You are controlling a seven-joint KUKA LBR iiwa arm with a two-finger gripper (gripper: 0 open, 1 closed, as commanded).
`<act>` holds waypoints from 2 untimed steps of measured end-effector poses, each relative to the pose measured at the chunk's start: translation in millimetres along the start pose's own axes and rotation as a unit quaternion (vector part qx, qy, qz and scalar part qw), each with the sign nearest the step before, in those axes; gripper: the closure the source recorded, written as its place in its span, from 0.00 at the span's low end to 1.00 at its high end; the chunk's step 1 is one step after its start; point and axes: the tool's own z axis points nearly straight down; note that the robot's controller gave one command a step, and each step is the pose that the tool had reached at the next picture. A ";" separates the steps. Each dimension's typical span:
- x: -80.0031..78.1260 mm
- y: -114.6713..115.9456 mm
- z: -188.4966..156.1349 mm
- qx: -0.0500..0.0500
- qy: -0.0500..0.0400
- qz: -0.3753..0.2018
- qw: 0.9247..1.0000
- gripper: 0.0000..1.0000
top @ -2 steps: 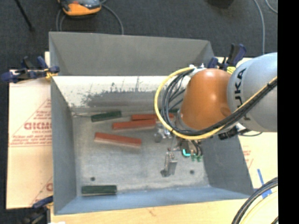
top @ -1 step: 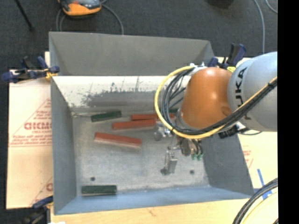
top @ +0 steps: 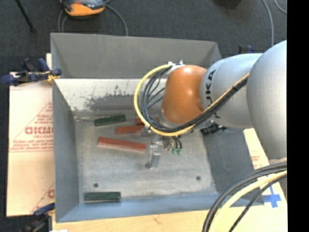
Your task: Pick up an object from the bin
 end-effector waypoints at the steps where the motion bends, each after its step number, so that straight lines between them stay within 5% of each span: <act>1: -26.5 16.8 12.8 0.001 0.007 -0.090 0.996 0.00; 2: -13.3 26.1 -3.7 0.001 0.004 -0.006 1.000 0.00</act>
Offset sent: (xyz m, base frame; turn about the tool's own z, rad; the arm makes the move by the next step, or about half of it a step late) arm 0.0005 0.0334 0.0092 0.0854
